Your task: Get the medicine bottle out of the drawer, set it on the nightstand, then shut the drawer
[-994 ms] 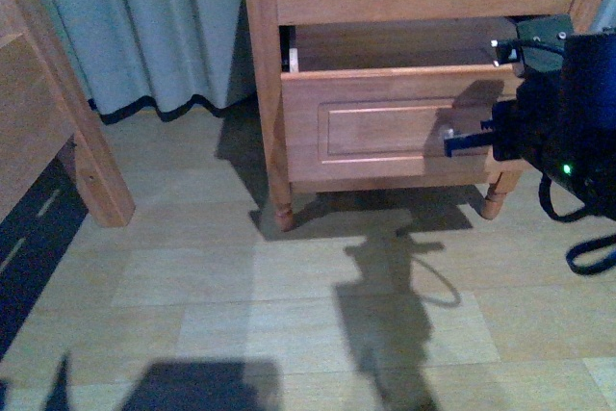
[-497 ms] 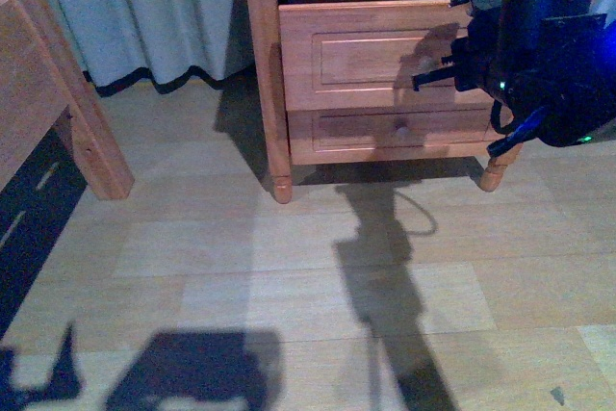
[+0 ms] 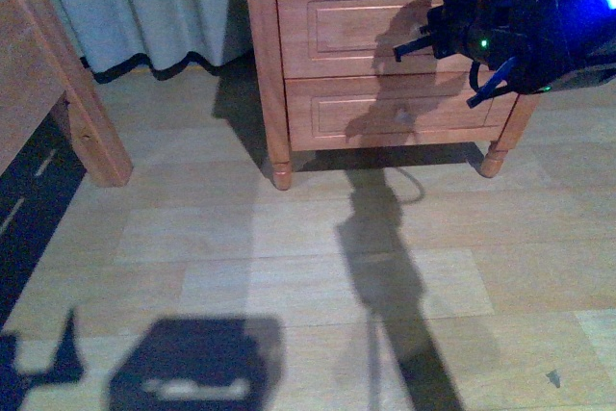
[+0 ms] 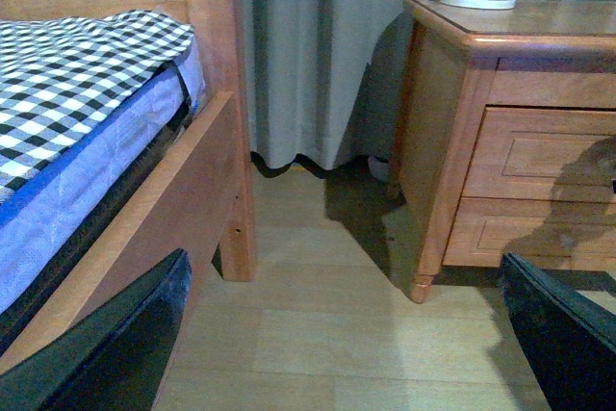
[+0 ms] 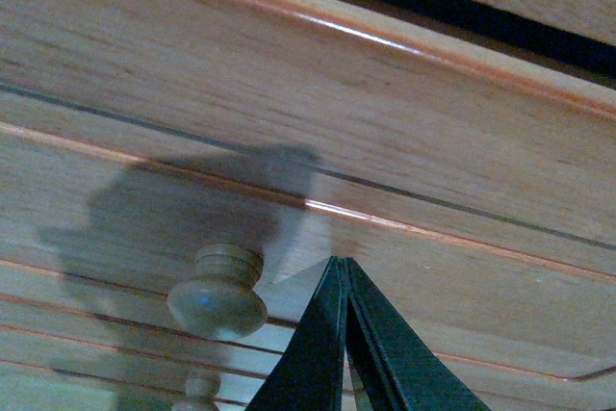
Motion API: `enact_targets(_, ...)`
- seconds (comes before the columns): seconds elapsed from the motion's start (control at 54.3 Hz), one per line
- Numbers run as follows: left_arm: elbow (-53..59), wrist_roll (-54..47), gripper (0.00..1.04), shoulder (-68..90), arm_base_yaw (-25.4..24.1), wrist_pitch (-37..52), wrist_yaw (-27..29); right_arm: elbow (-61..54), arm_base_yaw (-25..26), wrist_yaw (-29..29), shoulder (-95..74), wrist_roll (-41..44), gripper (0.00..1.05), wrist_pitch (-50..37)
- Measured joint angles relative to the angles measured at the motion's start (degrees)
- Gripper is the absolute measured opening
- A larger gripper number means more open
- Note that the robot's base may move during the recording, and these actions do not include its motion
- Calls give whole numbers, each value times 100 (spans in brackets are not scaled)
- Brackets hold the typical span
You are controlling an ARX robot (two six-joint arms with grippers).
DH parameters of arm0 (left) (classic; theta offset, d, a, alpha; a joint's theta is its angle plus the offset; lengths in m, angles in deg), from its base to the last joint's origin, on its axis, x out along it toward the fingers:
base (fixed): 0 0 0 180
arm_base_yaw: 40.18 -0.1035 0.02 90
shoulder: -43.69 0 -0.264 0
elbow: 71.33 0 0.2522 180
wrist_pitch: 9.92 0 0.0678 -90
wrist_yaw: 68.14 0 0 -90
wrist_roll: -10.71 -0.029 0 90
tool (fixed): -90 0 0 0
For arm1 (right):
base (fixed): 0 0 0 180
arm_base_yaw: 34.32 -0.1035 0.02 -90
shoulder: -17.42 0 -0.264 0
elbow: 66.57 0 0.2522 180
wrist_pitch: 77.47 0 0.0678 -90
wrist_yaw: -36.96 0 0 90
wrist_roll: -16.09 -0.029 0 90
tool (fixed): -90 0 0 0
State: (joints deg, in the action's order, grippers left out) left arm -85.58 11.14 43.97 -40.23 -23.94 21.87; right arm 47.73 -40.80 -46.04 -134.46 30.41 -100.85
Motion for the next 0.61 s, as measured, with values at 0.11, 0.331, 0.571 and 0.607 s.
enact_targets(0.11, 0, 0, 98, 0, 0, 0, 0, 146, 59, -101, -68, 66, 3, 173)
enact_targets(0.331, 0, 0, 98, 0, 0, 0, 0, 186, 149, -262, -98, 35, 3, 199)
enact_targets(0.571, 0, 0, 98, 0, 0, 0, 0, -890, 461, -120, 660, -741, 3, -4)
enact_targets(0.607, 0, 0, 98, 0, 0, 0, 0, -1108, 505, -125, 874, -962, 3, 37)
